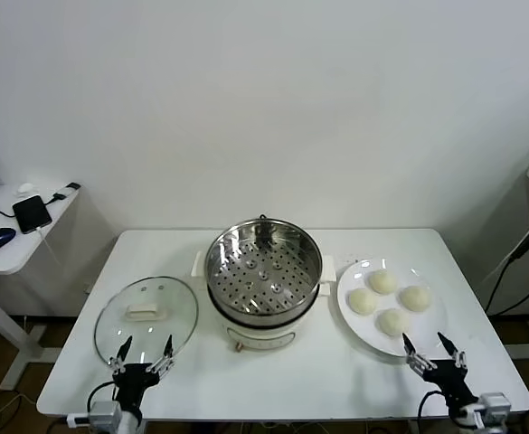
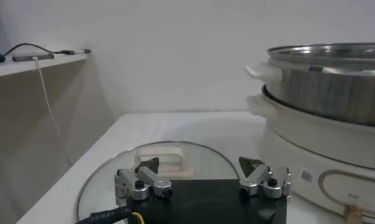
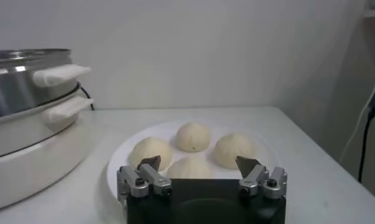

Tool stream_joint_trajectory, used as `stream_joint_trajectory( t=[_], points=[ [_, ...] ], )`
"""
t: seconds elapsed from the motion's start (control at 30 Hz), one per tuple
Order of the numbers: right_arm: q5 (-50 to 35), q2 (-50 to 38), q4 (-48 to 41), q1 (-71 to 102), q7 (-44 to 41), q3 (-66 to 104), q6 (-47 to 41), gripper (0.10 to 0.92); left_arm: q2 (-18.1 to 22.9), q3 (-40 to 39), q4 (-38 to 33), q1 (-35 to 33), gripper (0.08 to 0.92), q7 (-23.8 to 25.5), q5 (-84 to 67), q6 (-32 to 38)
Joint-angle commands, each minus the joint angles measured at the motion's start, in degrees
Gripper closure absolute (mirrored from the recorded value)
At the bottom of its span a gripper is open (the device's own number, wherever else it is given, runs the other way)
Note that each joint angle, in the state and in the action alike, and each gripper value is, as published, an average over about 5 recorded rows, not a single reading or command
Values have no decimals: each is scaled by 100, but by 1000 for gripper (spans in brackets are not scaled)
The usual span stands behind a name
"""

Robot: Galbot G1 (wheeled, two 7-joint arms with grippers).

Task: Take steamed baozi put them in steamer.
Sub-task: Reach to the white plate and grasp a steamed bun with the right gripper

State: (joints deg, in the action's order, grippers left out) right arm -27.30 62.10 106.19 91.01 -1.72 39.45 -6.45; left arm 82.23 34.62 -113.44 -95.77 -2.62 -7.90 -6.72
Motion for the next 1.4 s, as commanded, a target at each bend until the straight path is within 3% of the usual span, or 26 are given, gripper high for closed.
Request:
stream_joint_trajectory(
  t=[0.03,0.23,0.43,0.6,0.73,0.83,1.0,1.13,1.4],
  points=[
    [163,-1080,-286,-1969,188,-301,-1234,203,-23,-27,-18,28,177,10,-8,-16],
    [447,-2524,-1426,-4349,-815,-2198,-1568,203,-29,-78,-7,39,177,12,-17,6],
    [1311,-3930,-2737,-7203,-3514,-5607,-747,203,-27,-93,-3,43,177,16,-23,26],
    [1830,-4197,-3832,-9746,-6024,-8246,944,203,-32,-90,54,36,177,14,-39,75],
    [1933,-3807,-4670,-11626,-7077,-10359,1539,203,-35,-103,127,42,177,15,-31,121],
    [1810,-3337,-4969,-12561,-7315,-11631,1540,203,-28,-110,144,37,177,16,-31,127],
    [1293,-2551,-5114,-12936,-6965,-12565,980,203,-21,-122,178,48,177,15,-35,139],
    [972,-2101,-5234,-12356,-6618,-12416,465,203,-19,-136,192,55,177,17,-32,150],
    [1148,-1360,-5965,-10999,-6146,-11504,67,203,0,-136,247,18,177,12,-27,202]
  ],
)
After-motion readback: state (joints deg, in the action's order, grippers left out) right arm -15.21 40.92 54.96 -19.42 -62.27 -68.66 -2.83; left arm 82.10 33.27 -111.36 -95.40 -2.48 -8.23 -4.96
